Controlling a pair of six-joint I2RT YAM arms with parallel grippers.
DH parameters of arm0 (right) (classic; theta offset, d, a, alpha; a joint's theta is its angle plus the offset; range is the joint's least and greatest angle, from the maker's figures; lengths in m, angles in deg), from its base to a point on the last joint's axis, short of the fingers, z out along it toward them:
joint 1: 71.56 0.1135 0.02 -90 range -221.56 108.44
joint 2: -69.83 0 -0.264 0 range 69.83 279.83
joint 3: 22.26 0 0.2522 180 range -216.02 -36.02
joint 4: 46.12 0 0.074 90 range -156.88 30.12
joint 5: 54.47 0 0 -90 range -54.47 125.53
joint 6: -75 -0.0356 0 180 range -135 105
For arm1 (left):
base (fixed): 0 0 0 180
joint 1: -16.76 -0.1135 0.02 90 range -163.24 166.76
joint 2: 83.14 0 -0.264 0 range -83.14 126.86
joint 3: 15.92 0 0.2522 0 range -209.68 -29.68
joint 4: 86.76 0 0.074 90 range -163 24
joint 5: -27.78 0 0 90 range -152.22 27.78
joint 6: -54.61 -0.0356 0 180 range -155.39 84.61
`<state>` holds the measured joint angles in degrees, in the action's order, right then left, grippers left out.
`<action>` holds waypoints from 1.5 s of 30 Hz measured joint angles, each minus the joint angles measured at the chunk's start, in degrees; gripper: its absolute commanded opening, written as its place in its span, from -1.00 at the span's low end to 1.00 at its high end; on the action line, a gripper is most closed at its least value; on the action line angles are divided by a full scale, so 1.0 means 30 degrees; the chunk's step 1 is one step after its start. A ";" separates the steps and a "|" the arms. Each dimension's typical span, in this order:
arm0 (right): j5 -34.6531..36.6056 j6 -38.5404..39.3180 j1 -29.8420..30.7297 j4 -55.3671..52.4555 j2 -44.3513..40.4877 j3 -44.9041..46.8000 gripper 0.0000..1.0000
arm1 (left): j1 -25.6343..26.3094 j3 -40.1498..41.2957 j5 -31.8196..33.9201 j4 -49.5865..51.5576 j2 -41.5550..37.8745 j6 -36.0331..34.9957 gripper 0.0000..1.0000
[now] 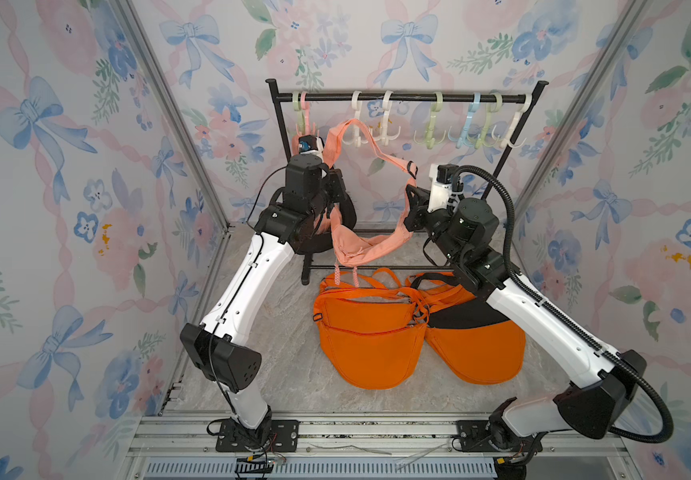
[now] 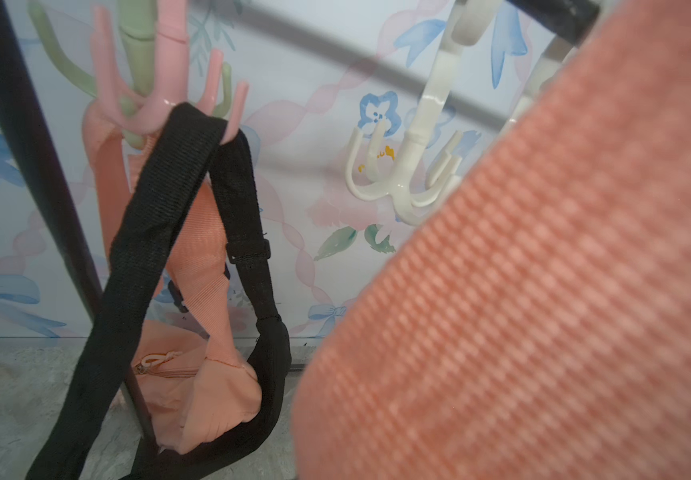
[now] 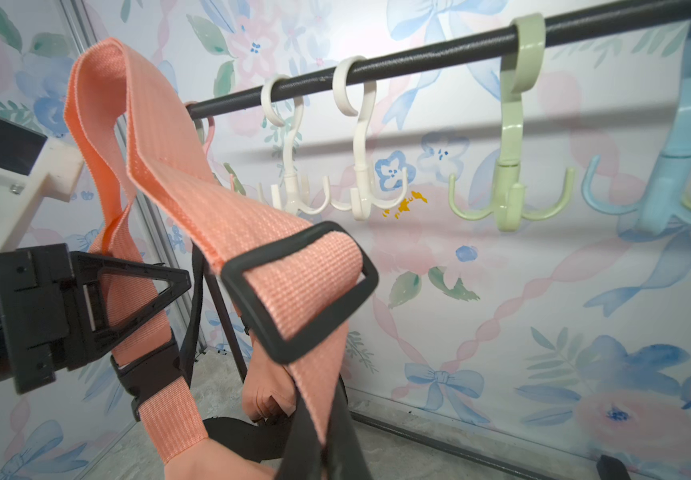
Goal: Take the bag off the hook
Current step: Pick up the bag from the hook, then place the bag at the center of the board.
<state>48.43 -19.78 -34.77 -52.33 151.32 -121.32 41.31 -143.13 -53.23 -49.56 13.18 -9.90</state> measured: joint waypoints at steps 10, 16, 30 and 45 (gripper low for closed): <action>0.2463 0.2630 0.4146 -0.0597 -0.2033 0.2484 -1.00 | -0.0379 0.6513 0.3570 0.0051 -0.5880 -0.0233 -1.00; 0.2040 0.2747 0.6171 -0.1151 -0.1319 0.2747 -1.00 | -0.1406 0.8794 0.8167 0.0095 -0.9136 -0.0736 -1.00; -0.2951 0.1290 0.7271 -0.2674 0.6594 -0.0430 -1.00 | -0.3861 1.0805 1.5788 -0.0299 -0.7927 -0.1872 -1.00; -0.6266 -0.1734 0.5056 -0.4357 1.2233 -0.3191 -1.00 | -0.5275 1.2837 1.4382 -0.0845 -0.3905 -0.0299 -0.94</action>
<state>29.64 -24.98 -19.60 -65.40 188.02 -130.89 25.49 -104.61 -10.08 -52.09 1.46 -10.79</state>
